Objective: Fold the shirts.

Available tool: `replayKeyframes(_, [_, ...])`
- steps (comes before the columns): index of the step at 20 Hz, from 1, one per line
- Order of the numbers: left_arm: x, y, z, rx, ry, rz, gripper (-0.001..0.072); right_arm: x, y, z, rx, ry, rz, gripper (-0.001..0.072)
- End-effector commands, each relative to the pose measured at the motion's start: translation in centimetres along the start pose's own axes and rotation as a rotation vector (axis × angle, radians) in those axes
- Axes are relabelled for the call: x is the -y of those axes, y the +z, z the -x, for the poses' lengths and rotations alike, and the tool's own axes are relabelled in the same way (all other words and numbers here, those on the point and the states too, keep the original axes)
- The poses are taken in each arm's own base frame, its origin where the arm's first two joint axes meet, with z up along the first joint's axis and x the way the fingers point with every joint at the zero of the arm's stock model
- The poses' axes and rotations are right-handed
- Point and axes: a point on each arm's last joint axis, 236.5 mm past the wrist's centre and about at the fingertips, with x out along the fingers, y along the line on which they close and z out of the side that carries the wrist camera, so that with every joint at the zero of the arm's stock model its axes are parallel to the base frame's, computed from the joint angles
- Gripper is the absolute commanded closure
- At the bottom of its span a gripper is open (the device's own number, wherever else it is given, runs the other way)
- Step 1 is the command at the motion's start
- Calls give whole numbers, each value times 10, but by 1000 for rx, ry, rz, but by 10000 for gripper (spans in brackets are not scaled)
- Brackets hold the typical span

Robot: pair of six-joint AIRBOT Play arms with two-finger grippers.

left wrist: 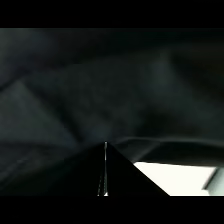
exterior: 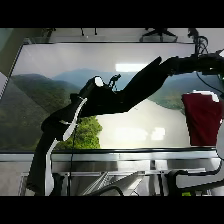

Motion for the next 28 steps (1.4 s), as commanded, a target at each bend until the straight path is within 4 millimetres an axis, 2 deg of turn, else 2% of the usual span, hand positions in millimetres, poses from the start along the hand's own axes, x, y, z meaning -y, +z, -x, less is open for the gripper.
replayKeyframes(1, [33, 7, 45, 39, -127, -29, 696, -22, -6, -32, -46, 52, 19, 692])
replayKeyframes(3, [47, 16, 127, 91, -137, -95, 696, -34, -4, -55, -39, 63, 38, 692])
replayKeyframes(6, [46, 24, 277, 286, -65, -122, 696, -59, -1, -110, -18, 90, 66, 692])
replayKeyframes(8, [28, 16, 367, 458, 15, -59, 696, -75, -7, -168, -6, 101, 71, 692])
replayKeyframes(10, [8, -5, 437, 584, 89, 6, 696, -80, -19, -233, 25, 83, 63, 692])
replayKeyframes(11, [1, -19, 465, 631, 122, 36, 696, -81, -25, -271, 62, 67, 55, 692])
replayKeyframes(13, [-9, -40, 503, 716, 183, 70, 696, -85, -42, -341, 165, 55, 51, 692])
replayKeyframes(14, [-12, -49, 514, 740, 209, 71, 695, -82, -56, -373, 216, 28, 48, 692])
replayKeyframes(15, [-17, -59, 521, 754, 229, 79, 696, -71, -75, -402, 254, -27, 33, 642])
replayKeyframes(16, [-22, -68, 522, 756, 239, 89, 696, -60, -99, -425, 249, -65, 18, 413])
replayKeyframes(17, [-27, -76, 520, 751, 244, 100, 696, -55, -118, -439, 225, -73, 16, 291])
replayKeyframes(18, [-33, -83, 517, 745, 245, 111, 696, -54, -127, -444, 206, -69, 17, 274])
replayKeyframes(19, [-39, -90, 514, 738, 245, 125, 696, -58, -126, -442, 191, -44, 27, 273])
replayKeyframes(20, [-44, -94, 510, 733, 240, 140, 695, -64, -117, -433, 186, -13, 44, 278])
replayKeyframes(22, [-52, -100, 501, 716, 223, 172, 695, -75, -84, -400, 182, 66, 90, 281])
replayKeyframes(24, [-56, -103, 494, 703, 211, 184, 696, -74, -55, -357, 151, 120, 72, 281])
replayKeyframes(26, [-56, -103, 493, 699, 207, 180, 696, -52, -40, -311, 69, 111, -23, 281])
replayKeyframes(28, [-56, -103, 493, 698, 207, 178, 696, -12, -41, -267, -31, 29, -96, 280])
